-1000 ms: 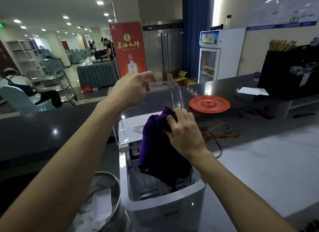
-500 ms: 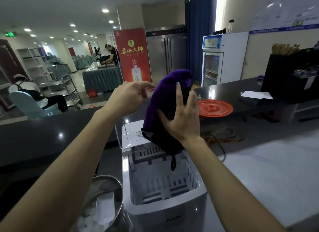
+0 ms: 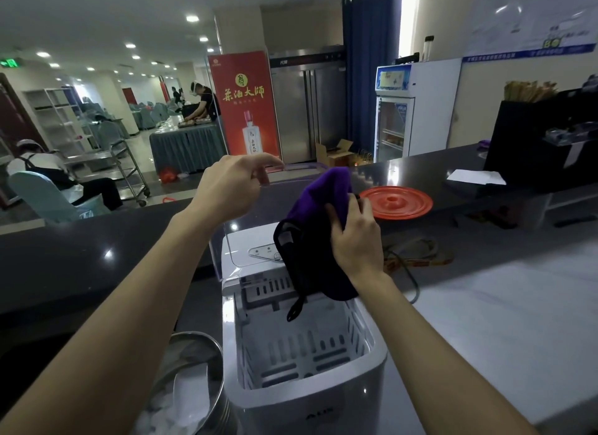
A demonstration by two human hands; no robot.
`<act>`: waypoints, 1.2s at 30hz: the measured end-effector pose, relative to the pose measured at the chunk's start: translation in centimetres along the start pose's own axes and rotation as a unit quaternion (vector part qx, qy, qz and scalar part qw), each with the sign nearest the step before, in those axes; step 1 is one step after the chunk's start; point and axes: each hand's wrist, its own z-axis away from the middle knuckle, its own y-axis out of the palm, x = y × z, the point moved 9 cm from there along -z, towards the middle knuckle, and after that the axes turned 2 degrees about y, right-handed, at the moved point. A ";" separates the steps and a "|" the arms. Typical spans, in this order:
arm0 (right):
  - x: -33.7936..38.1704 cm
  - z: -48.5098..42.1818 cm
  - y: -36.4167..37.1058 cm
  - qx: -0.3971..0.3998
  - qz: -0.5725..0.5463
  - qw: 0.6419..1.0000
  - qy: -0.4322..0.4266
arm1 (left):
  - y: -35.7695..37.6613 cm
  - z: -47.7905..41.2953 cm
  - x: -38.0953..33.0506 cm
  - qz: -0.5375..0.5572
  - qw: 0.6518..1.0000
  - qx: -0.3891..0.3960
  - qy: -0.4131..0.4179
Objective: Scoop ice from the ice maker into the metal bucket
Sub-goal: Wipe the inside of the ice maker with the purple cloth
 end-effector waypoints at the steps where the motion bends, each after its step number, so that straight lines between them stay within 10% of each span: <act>1: 0.5 -0.6 -0.1 -0.009 0.013 1.000 -0.009 | 0.0 0.0 0.0 0.002 1.000 0.000 0.001; 24: 15.5 -5.1 4.1 0.009 0.191 0.889 -0.416 | -0.5 4.1 7.1 0.252 0.964 -0.022 -0.083; 36: 13.6 2.6 5.9 -0.017 0.094 0.892 -0.442 | -0.2 6.6 10.0 0.298 0.948 -0.041 -0.105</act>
